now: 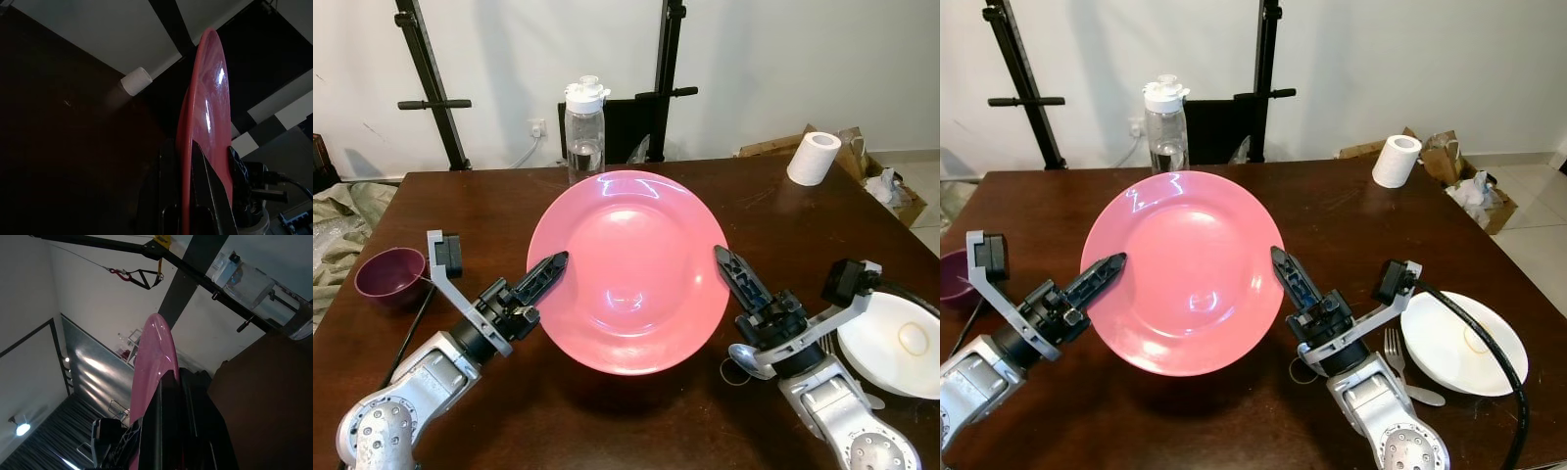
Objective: Setting the table
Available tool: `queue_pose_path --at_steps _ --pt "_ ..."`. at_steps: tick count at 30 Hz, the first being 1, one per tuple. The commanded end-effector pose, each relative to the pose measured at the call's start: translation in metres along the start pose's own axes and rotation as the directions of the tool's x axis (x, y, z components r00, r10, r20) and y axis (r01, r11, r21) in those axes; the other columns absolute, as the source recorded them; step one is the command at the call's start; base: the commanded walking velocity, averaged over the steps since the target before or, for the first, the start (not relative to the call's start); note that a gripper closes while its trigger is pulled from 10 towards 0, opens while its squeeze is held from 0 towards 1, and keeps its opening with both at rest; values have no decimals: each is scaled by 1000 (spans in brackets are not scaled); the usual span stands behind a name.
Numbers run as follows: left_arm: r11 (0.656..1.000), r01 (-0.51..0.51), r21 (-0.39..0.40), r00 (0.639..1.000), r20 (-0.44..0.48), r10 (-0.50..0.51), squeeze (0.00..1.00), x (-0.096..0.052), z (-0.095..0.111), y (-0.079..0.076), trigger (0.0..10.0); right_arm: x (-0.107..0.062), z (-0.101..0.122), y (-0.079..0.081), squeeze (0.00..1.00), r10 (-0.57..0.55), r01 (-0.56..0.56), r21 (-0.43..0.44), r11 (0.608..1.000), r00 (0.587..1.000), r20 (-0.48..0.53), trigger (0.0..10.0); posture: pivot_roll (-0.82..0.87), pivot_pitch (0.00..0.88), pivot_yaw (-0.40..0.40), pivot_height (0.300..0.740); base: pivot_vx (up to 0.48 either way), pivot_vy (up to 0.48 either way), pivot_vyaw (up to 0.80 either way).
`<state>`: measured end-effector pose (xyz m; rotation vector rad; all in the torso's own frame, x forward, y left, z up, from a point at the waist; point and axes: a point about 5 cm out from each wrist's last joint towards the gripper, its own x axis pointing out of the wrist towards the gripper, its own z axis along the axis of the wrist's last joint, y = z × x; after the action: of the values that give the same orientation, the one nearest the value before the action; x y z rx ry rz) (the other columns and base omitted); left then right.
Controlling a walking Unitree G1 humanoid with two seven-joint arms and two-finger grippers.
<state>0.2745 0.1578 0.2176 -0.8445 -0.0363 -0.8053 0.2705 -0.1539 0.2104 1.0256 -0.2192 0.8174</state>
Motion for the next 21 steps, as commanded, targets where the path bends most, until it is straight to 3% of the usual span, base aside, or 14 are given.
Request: queue_pose_path --at_steps 1,6,7,8,9,10,14,15,18,20,21 --pt "999 54 0 998 -18 -54 0 4 -3 -9 0 2 -8 3 0 13 -12 6 1000 999 -41 10000 20 106 77 740 0 0 0" --pt "998 66 4 998 -19 -66 0 7 -3 -13 0 1 -10 -6 0 -58 56 -58 997 997 -49 10000 18 105 76 740 0 0 0" --pt "998 66 5 998 -20 -66 0 9 -3 -14 10000 1 -10 -9 59 -84 80 -80 994 995 -50 10000 18 105 76 740 0 0 0" --pt "998 66 5 998 -20 -66 0 9 -3 -14 10000 1 -10 -9 59 -84 80 -80 994 995 -50 10000 18 105 76 740 0 0 0" --pt "998 69 6 997 -20 -69 0 11 -3 -15 10000 1 -10 -13 580 -114 109 -99 989 992 -47 10000 18 103 75 740 0 0 0" --pt "997 73 9 997 -19 -73 0 13 -2 -16 10000 1 -10 -15 1000 -127 122 -104 987 991 -46 10000 18 103 75 740 0 0 0" --pt "997 74 8 997 2 -74 0 16 -1 -17 10000 -4 -11 -22 1000 -192 180 -163 970 979 -61 10000 16 100 73 740 0 0 0" --pt "998 51 21 999 13 -52 0 17 0 -15 10000 -7 -9 -28 0 -245 229 -220 948 968 -50 10000 16 100 73 740 0 0 0" --pt "994 -65 92 997 35 62 0 21 0 -3 10000 -16 0 -40 0 -359 346 -345 873 933 27 10000 16 101 71 740 0 0 0" --pt "973 -170 153 985 49 165 0 24 -3 8 10000 -25 13 -48 0 -430 452 -360 816 891 143 10000 12 101 72 740 0 0 0" --pt "973 -170 153 985 49 165 0 24 -3 8 10000 -25 13 -48 0 -430 452 -360 816 891 143 10000 12 101 72 740 0 0 0"
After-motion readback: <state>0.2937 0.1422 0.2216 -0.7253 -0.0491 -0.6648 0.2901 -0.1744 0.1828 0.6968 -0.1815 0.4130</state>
